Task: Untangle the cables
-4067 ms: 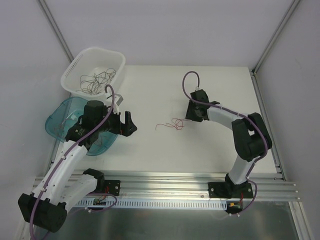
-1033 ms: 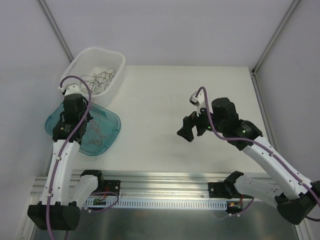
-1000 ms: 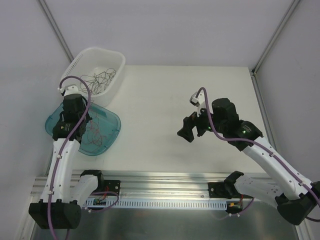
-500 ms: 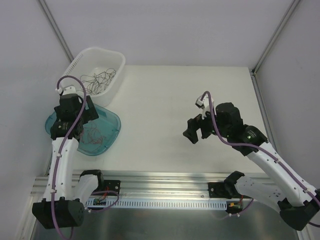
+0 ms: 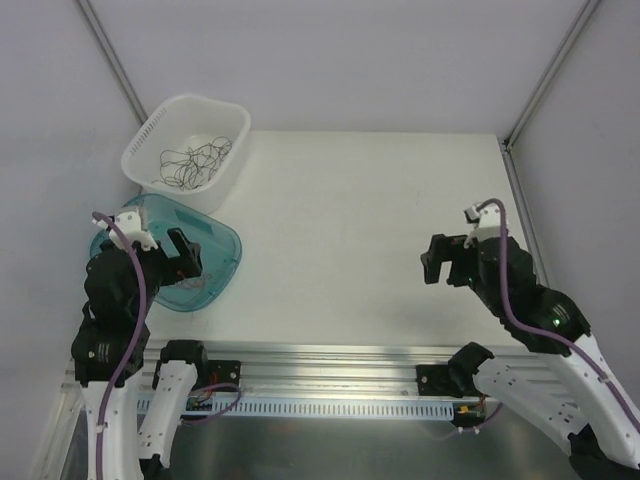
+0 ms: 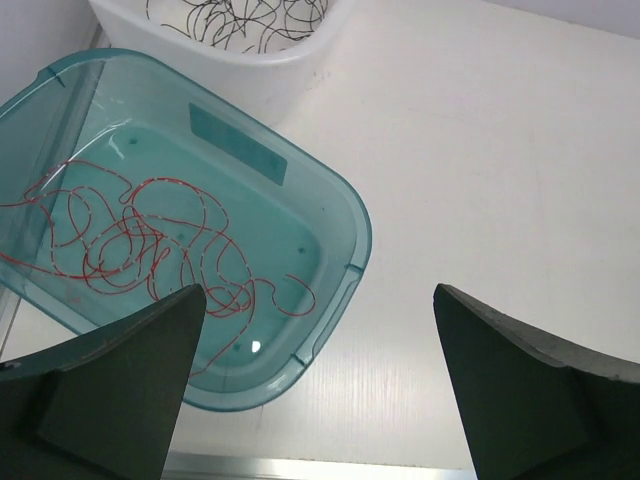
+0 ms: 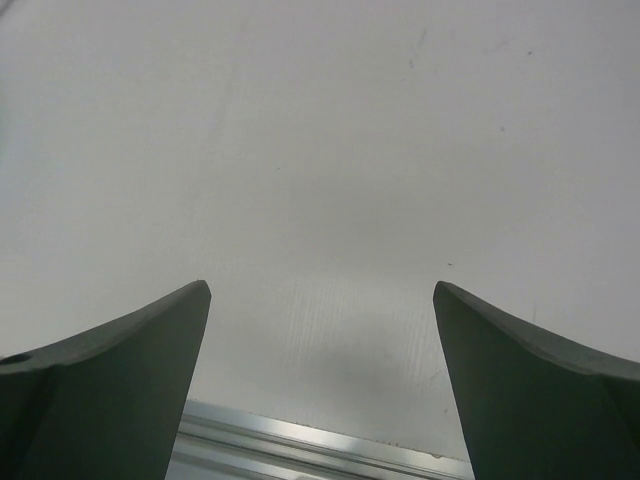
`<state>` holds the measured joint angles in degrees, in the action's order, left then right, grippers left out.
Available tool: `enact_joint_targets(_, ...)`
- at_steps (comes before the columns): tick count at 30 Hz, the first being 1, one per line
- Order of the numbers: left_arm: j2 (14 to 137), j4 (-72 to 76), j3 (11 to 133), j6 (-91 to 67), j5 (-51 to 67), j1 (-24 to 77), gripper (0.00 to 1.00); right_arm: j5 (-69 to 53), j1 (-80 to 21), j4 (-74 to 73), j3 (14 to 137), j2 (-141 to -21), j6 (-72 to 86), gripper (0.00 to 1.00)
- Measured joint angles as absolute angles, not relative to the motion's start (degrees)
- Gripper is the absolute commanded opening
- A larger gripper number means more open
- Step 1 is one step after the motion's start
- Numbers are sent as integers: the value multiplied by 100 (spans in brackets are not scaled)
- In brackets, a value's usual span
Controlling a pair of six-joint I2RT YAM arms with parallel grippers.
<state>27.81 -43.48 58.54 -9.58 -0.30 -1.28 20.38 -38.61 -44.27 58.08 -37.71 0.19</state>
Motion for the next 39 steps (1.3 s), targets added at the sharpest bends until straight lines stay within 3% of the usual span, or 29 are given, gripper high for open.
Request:
enact_joint_targets(13,209,-5529,5863,-1269,-740,794,99,3135,-3861,-5690,5828,-1177,447,100)
enact_joint_targets(20,14,-5981,6154,-1420,-801,794,99,3194,-3861,-5946,5782,-71,609,100)
enact_joint_targets(39,14,-6401,5843,-1699,-696,794,99,3210,-3861,-5986,5419,-27,858,100)
